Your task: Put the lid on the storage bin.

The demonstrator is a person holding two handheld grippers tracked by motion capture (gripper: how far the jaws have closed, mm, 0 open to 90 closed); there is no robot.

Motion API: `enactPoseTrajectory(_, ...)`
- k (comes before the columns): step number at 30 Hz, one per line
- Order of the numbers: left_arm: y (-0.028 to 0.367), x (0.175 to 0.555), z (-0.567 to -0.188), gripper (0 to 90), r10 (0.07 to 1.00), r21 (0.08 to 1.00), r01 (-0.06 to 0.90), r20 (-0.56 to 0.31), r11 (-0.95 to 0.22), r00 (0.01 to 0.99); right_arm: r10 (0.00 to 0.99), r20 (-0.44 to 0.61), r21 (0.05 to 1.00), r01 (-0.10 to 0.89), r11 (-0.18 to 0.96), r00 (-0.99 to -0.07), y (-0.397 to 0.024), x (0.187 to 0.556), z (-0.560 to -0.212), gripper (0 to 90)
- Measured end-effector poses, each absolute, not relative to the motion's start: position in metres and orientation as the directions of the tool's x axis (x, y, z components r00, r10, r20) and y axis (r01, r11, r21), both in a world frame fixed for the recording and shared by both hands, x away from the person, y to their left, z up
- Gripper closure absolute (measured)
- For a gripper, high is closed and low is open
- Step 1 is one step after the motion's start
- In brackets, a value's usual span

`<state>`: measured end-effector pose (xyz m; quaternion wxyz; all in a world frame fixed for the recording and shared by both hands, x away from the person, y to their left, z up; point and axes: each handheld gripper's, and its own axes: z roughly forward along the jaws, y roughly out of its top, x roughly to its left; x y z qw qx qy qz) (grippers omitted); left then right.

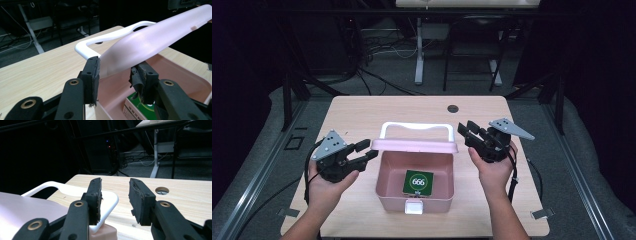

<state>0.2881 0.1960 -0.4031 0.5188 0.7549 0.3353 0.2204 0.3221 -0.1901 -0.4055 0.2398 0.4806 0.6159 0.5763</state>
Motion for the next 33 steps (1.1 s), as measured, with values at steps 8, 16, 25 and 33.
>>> enactPoseTrajectory(8,0.198,0.282,-0.405,60.8,0.728,0.93,0.277,-0.015,-0.242,0.686,0.87,0.252,0.94,0.319,-0.117,-0.424,-0.189,0.324,-0.407,60.0)
enactPoseTrajectory(16,0.199,0.276,-0.409,61.5,0.723,0.928,0.278,-0.013,-0.249,0.691,0.873,0.243,0.942,0.319,-0.108,-0.422,-0.19,0.324,-0.407,58.0)
enactPoseTrajectory(25,0.2,0.268,-0.415,63.5,0.717,0.928,0.279,-0.018,-0.249,0.697,0.875,0.241,0.942,0.319,-0.106,-0.421,-0.19,0.324,-0.407,57.8)
enactPoseTrajectory(33,0.199,0.257,-0.425,67.1,0.704,0.926,0.279,-0.022,-0.253,0.71,0.875,0.241,0.943,0.316,-0.109,-0.419,-0.19,0.323,-0.407,57.7)
